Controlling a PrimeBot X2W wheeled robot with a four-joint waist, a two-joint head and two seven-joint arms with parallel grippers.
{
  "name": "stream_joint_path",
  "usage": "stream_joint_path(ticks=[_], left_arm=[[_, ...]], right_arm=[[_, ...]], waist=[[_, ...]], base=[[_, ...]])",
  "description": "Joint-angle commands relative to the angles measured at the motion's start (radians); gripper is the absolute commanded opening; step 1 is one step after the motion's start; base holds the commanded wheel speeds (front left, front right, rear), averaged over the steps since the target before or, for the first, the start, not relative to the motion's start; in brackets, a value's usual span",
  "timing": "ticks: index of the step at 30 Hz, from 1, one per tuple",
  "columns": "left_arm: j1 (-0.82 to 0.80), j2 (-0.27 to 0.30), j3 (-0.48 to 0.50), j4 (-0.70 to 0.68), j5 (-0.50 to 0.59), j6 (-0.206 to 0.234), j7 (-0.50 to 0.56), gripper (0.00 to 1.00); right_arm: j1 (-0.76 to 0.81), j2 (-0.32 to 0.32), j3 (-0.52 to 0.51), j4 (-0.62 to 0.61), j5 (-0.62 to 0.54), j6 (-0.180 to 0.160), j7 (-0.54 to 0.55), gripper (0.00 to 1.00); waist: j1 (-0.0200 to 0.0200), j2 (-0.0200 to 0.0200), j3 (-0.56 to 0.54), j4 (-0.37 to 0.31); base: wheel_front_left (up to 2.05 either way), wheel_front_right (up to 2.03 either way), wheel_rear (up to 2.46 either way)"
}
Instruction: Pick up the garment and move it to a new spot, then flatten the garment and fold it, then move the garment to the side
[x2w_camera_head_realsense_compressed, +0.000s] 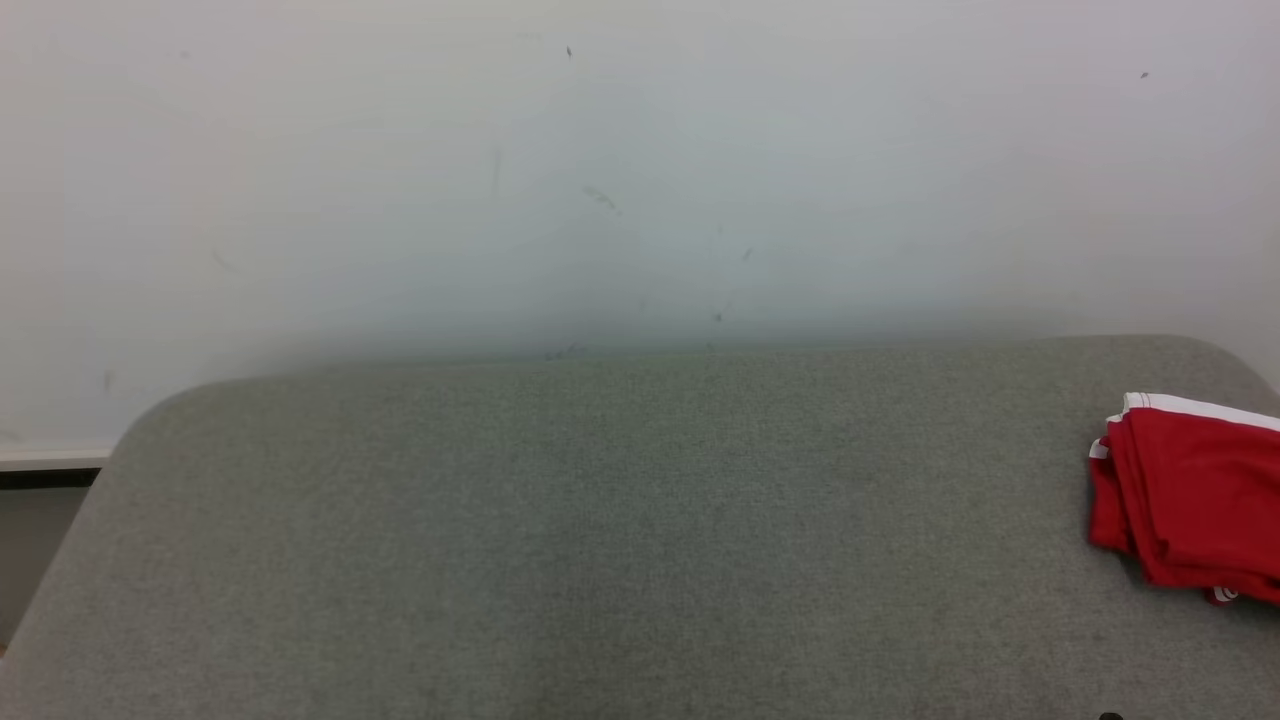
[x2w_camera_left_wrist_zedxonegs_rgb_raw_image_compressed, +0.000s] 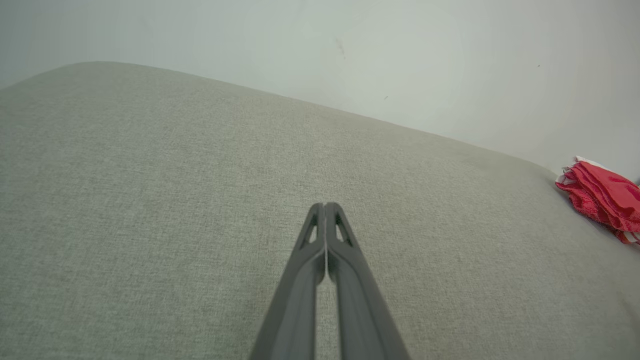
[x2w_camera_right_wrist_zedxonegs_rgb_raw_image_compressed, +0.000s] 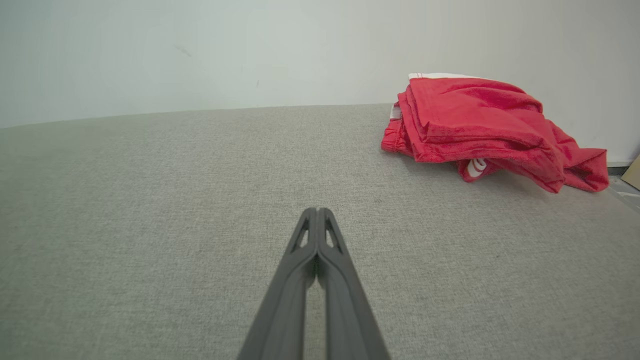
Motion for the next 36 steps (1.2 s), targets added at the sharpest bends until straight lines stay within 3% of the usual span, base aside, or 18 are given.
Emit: stream_joint_path(ticks=[1, 36], left_arm=[[-0.026, 0.002, 0.013, -0.011, -0.053, -0.003, 0.012, 0.00], [-0.142, 0.007, 0.105, 0.000, -0.593, -0.023, 0.158, 0.00]], right_arm=[[-0.025, -0.006, -0.009, -0.014, 0.057, 0.000, 0.012, 0.00], [-0.114, 0.002, -0.024, -0.065, 0.646, -0.001, 0.149, 0.00]], waist=[[0.0000, -0.0001, 0.002, 0.001], [0.0000, -0.0001, 0.034, 0.012]], base=[[0.00, 0.00, 0.00], [0.00, 0.00, 0.00]])
